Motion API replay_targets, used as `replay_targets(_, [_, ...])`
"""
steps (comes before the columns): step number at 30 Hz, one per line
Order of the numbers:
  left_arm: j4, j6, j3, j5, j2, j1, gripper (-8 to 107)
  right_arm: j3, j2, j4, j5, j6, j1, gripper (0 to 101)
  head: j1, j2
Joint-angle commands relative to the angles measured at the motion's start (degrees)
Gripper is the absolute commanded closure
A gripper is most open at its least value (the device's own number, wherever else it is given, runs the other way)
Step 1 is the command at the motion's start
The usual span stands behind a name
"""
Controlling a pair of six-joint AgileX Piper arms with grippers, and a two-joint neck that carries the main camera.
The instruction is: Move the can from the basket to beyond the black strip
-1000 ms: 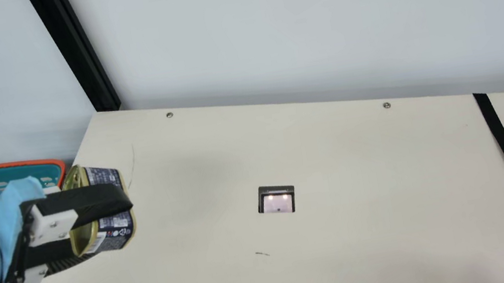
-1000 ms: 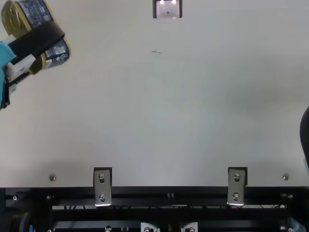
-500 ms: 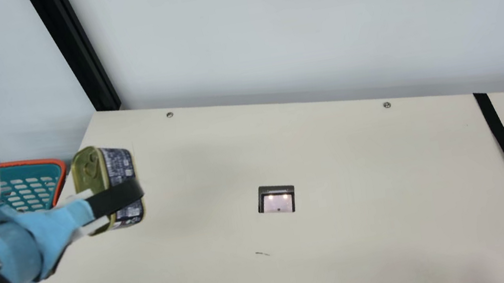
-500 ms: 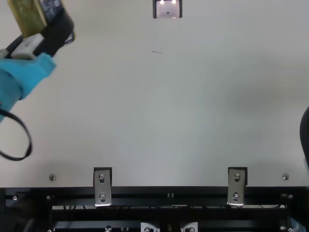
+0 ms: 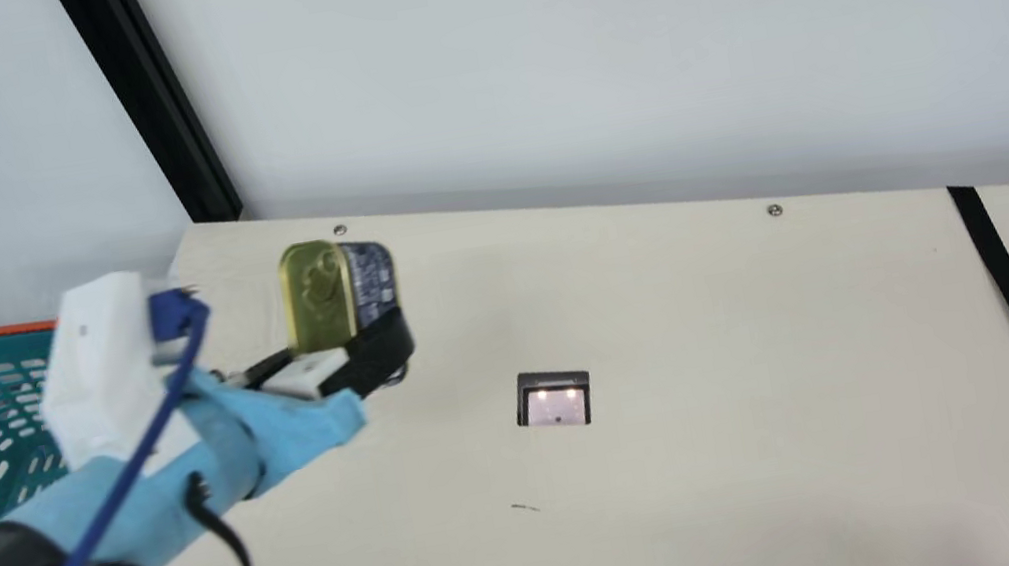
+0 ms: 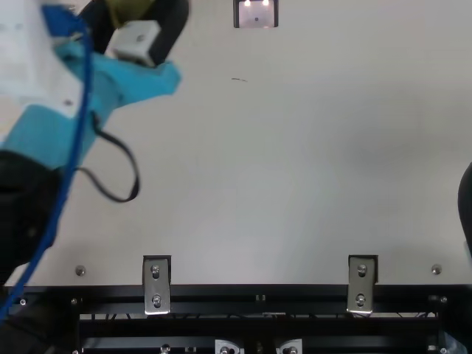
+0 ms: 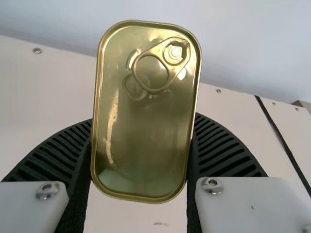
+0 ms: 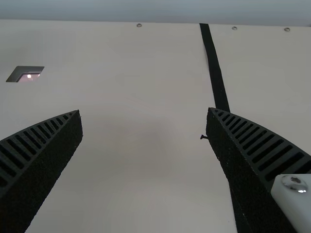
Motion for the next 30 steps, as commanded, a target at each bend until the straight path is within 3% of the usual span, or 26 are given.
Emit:
replay_targets(1, [-0.41, 0.51, -0.6, -5.84, 4.33, -1.76, 89, 0.0, 0.0, 0.0, 0.0, 0.0, 0.0, 0, -0.36, -0.45])
replay_targets(7, [-1.62, 1.11, -3.06, -12.51, 12.43, -5.99, 89, 0.0, 0.0, 0.0, 0.0, 0.0, 0.0, 0, -0.36, -0.45])
replay_targets(19, [0.4, -1.02, -9.5, -20.4, 25.27, -9.62, 89, 0.0, 0.0, 0.0, 0.0, 0.0, 0.0, 0, -0.36, -0.45])
replay_targets(30, [0.38, -1.15, -9.48, -20.39, 25.25, -9.56, 89, 0.0, 0.0, 0.0, 0.0, 0.0, 0.0, 0, -0.36, -0.45])
